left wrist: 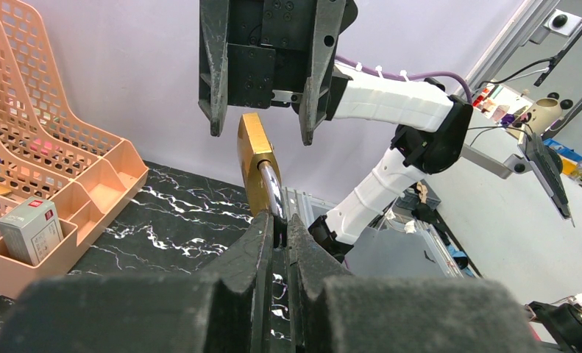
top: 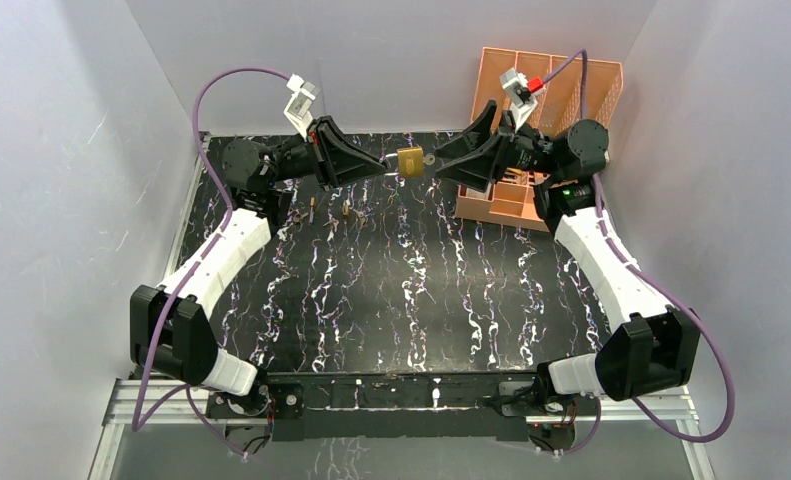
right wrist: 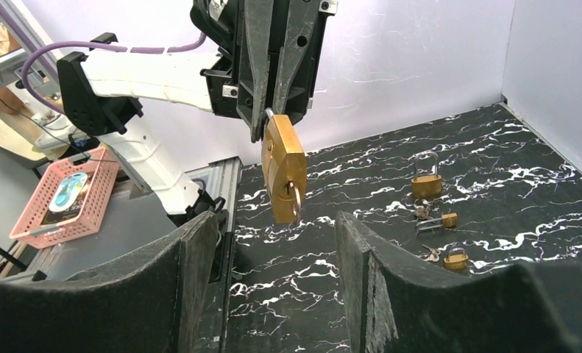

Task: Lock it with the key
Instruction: Lock the lock.

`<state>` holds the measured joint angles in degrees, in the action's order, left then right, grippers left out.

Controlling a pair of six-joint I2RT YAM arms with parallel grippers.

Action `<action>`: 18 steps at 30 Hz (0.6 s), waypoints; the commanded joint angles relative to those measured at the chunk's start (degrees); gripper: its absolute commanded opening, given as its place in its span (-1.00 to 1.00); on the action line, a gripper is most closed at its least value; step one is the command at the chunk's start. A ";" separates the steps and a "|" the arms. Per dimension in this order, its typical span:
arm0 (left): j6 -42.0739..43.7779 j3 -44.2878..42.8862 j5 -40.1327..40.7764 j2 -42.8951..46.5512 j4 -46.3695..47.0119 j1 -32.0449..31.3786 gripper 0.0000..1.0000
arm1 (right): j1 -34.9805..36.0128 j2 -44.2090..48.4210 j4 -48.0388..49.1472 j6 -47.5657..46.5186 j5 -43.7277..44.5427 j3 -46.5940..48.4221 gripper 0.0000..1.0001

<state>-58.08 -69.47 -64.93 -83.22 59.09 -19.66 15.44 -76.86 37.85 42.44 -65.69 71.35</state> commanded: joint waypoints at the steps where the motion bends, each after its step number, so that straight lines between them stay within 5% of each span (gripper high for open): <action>1: 0.72 -2.68 2.36 0.78 3.13 0.15 -1.00 | 0.02 -0.84 7.39 3.42 -0.24 2.49 0.31; 9: 0.93 -2.24 2.35 0.86 3.10 0.40 -1.00 | 2.10 -2.89 8.39 4.59 -0.89 4.79 -0.06; 15: 0.97 -1.91 2.28 1.30 3.13 0.74 -1.00 | 2.58 -3.01 6.48 3.50 0.22 5.21 -0.93; 18: 0.79 -2.02 2.26 1.44 3.09 1.07 -1.00 | 2.54 -2.50 3.92 1.42 0.93 5.20 -1.00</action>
<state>-57.74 -69.47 -64.95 -83.22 59.11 -19.27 17.72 -80.64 42.35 46.17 -66.08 74.02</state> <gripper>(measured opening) 0.045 0.018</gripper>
